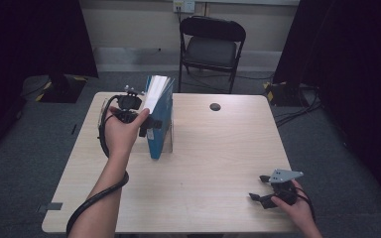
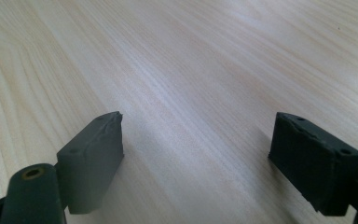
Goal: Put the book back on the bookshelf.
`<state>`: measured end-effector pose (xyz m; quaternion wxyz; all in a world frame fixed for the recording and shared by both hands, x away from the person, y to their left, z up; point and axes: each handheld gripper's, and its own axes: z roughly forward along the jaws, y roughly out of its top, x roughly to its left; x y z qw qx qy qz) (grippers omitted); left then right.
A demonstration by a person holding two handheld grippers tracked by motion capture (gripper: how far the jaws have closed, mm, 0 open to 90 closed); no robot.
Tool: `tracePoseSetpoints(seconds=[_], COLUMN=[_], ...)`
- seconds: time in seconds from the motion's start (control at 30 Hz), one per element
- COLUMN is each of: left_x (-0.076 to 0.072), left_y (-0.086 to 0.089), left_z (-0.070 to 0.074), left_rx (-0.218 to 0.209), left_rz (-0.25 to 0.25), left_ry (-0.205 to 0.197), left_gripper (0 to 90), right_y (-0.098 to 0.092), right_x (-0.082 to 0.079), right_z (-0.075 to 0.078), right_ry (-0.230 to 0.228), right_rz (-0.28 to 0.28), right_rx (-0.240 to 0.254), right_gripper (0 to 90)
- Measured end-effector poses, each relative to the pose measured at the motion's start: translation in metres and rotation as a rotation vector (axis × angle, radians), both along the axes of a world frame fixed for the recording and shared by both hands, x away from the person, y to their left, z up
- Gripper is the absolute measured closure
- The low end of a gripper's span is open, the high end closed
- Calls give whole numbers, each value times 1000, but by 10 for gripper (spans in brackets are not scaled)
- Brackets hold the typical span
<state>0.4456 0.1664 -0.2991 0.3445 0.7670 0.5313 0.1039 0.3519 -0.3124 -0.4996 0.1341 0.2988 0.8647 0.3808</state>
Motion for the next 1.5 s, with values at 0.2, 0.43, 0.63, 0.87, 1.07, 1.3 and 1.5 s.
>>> tracePoseSetpoints(seconds=[0.2, 0.43, 0.63, 0.87, 1.07, 1.3, 1.5], left_x=[-4, -10, -14, -20, -24, -29, -33], left_y=[3, 4, 6, 4, 6, 8, 11], left_z=[-5, -9, -12, -17, -25, -36, -43], left_rx=[-2, -5, -8, -22, -31, -43, -55], left_rz=[-11, -35, -58, -82, -86, -101, -118], left_ry=[25, 27, 26, 26, 31, 43, 56], left_gripper=[163, 163, 165, 171, 171, 172, 174], right_y=[0, 0, 0, 0, 0, 0, 0], right_x=[0, 0, 0, 0, 0, 0, 0], right_z=[0, 0, 0, 0, 0, 0, 0], right_ry=[0, 0, 0, 1, 0, 0, 1], right_rz=[0, 0, 0, -1, 0, 0, 2], right_rx=[0, 0, 0, 0, 0, 0, 0], right_gripper=[164, 164, 164, 164, 164, 164, 164])
